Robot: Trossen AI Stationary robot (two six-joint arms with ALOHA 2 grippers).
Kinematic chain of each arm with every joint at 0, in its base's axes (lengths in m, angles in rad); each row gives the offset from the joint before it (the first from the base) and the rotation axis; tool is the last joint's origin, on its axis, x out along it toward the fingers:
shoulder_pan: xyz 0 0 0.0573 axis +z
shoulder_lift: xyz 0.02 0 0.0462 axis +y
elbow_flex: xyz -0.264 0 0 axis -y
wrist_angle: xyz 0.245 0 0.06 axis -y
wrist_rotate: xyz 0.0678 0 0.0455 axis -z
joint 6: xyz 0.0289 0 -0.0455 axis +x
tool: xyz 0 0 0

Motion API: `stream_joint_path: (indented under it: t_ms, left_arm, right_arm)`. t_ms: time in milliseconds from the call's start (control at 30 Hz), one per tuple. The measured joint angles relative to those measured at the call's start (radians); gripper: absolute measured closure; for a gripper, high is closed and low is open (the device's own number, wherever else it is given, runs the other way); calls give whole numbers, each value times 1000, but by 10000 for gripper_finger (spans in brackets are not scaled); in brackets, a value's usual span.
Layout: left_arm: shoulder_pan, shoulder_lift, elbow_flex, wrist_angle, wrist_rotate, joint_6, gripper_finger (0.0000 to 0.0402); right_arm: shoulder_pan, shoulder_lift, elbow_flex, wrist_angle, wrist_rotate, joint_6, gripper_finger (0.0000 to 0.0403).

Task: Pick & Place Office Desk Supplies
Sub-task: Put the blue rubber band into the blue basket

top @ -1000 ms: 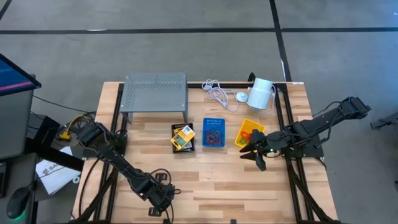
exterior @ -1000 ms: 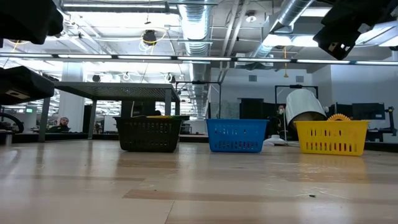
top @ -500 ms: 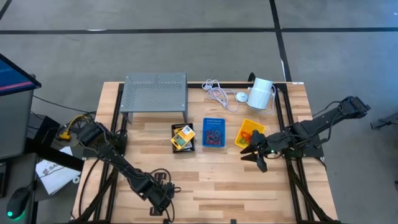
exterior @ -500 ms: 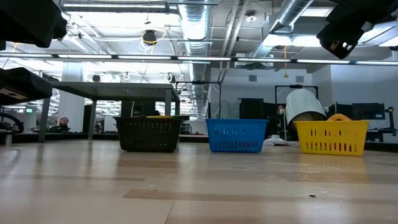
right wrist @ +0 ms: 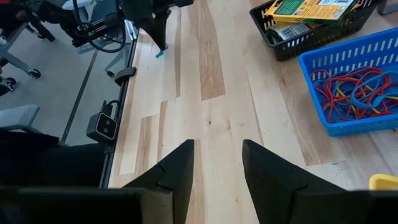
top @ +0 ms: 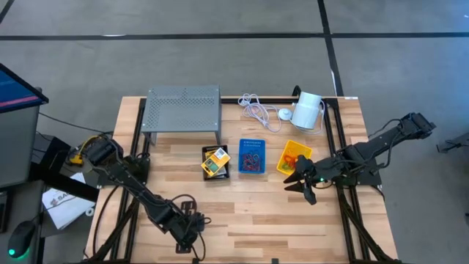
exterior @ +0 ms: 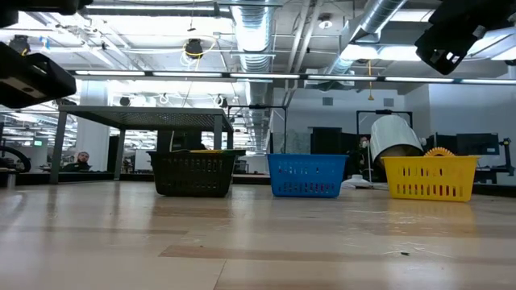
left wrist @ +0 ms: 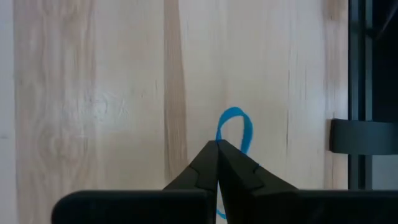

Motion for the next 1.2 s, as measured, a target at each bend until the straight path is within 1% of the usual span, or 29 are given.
stream_joint_path:
  t_ms: [133, 433, 600, 967, 1100, 1200]
  left_arm:
    - [0, 0, 1, -1, -3, 0, 401]
    - [0, -4, 2, -1, -52, -15, 401]
    - [0, -58, 2, 1, -143, -31, 401]
    - [13, -288, 3, -33, -426, -15, 401]
    - [78, -339, 4, -31, -467, 73, 401]
    - [165, -349, 4, 12, -464, 186, 401]
  right_arm:
    - [0, 0, 0, 0, 0, 0, 271]
    - [0, 0, 0, 0, 0, 0, 271]
    - [0, 0, 0, 0, 0, 0, 271]
    - [0, 0, 0, 3, 0, 0, 271]
    - [-4, 0, 0, 11, 6, 14, 271]
    - [-17, 0, 0, 21, 24, 33, 271]
